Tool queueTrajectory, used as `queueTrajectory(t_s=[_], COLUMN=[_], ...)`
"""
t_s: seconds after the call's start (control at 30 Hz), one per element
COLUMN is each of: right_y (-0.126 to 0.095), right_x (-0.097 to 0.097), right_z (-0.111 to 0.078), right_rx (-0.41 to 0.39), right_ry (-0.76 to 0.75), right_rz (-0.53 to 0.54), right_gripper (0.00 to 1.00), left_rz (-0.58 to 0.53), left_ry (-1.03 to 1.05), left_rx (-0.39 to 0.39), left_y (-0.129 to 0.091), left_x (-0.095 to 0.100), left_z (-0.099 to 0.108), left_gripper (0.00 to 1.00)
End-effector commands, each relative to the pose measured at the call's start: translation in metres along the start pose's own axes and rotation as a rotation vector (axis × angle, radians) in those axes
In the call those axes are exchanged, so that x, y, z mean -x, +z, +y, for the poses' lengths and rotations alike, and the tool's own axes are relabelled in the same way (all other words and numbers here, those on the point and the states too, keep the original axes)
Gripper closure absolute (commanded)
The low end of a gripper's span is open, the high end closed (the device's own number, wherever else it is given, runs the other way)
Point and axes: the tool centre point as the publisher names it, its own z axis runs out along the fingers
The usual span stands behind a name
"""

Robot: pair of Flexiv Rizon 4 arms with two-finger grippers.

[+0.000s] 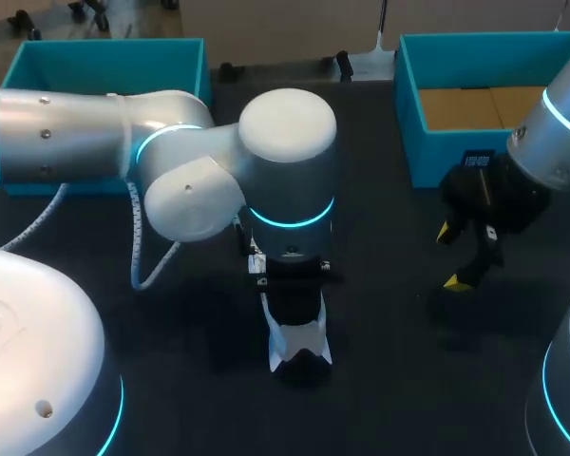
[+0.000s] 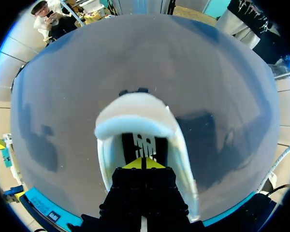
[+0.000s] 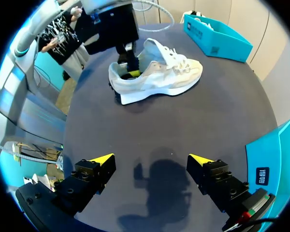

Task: Take the shoe out of the shoebox, open the shoe tongue, remove and reinsert the insole, then place the shoe into the shoebox

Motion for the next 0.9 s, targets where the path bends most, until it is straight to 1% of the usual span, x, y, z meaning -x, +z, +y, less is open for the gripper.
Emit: queueTrajectory(t_s=[0.03, 0.1, 0.17, 0.27, 0.47, 0.5, 0.63, 0.8, 0.9], right_y=[0.0, 0.0, 0.0, 0.0, 0.0, 0.0, 0.0, 0.0, 0.0], right_x=[-0.001, -0.001, -0.001, -0.001, -0.001, -0.001, -0.001, -0.001, -0.001], right_z=[0.0, 0.0, 0.0, 0.0, 0.0, 0.0, 0.0, 0.0, 0.0], right_rx=[-0.003, -0.003, -0.003, -0.003, -0.003, -0.003, -0.003, -0.003, -0.003], right_ry=[0.001, 0.001, 0.001, 0.001, 0.001, 0.001, 0.001, 0.001, 0.001], right_rz=[-0.003, -0.003, -0.003, -0.003, -0.003, -0.003, -0.003, -0.003, -0.003], right_gripper=[0.0, 0.0, 0.0, 0.0, 0.0, 0.0, 0.0, 0.0, 0.0], left_rz=[0.001, 0.011, 0.015, 0.018, 0.026, 0.034, 0.021, 0.012, 0.01], left_ry=[0.004, 0.015, 0.017, 0.008, -0.011, -0.033, -0.05, -0.071, -0.074], left_rx=[-0.038, -0.057, -0.058, -0.05, -0.036, -0.019, 0.018, 0.061, 0.072], left_y=[0.008, 0.017, 0.023, 0.032, 0.034, 0.029, 0.011, -0.009, -0.015], left_x=[0.0, 0.003, 0.005, 0.005, 0.001, -0.007, -0.014, -0.018, -0.017], left_z=[-0.002, -0.006, -0.01, -0.008, -0.004, 0.001, 0.005, 0.012, 0.014], left_gripper=[1.0, 1.0, 1.0, 1.0, 1.0, 1.0, 1.0, 1.0, 1.0])
